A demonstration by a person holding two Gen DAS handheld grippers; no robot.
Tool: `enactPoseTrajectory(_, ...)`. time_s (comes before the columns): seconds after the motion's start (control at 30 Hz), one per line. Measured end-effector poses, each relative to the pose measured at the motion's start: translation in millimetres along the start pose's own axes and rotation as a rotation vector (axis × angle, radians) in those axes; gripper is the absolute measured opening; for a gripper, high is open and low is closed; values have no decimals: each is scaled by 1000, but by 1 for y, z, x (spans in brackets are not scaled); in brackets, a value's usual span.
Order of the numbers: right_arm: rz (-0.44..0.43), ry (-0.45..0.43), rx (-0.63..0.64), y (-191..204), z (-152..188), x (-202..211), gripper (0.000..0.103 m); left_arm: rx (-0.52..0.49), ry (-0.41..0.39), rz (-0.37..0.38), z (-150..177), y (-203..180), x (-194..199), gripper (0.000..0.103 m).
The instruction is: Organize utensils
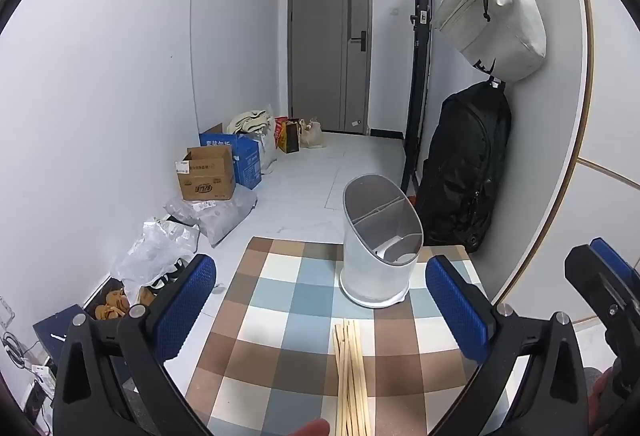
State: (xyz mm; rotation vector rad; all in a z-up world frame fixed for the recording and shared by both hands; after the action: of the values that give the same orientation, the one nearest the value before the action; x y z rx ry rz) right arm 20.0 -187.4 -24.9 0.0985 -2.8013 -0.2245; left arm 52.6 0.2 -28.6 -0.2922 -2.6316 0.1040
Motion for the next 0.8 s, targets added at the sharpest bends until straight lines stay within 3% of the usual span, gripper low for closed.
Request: enactPoseTrajectory(0.8, 13, 35, -5, -2, 0, -11, 103, 6, 20, 22, 2, -1, -6, 102)
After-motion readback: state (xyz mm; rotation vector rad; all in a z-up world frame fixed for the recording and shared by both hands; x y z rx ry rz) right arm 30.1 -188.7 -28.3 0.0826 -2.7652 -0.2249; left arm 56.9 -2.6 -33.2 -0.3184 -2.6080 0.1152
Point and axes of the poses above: each gripper's, at about its wrist camera, not at the fingertips, and x roughly against the way its jaws point, y to its left, z to its underside, the point moved 6 cm from there along -x, roughly the way its jaws point, and after that the axes turned 13 degrees about z, right-handed, at the moved point
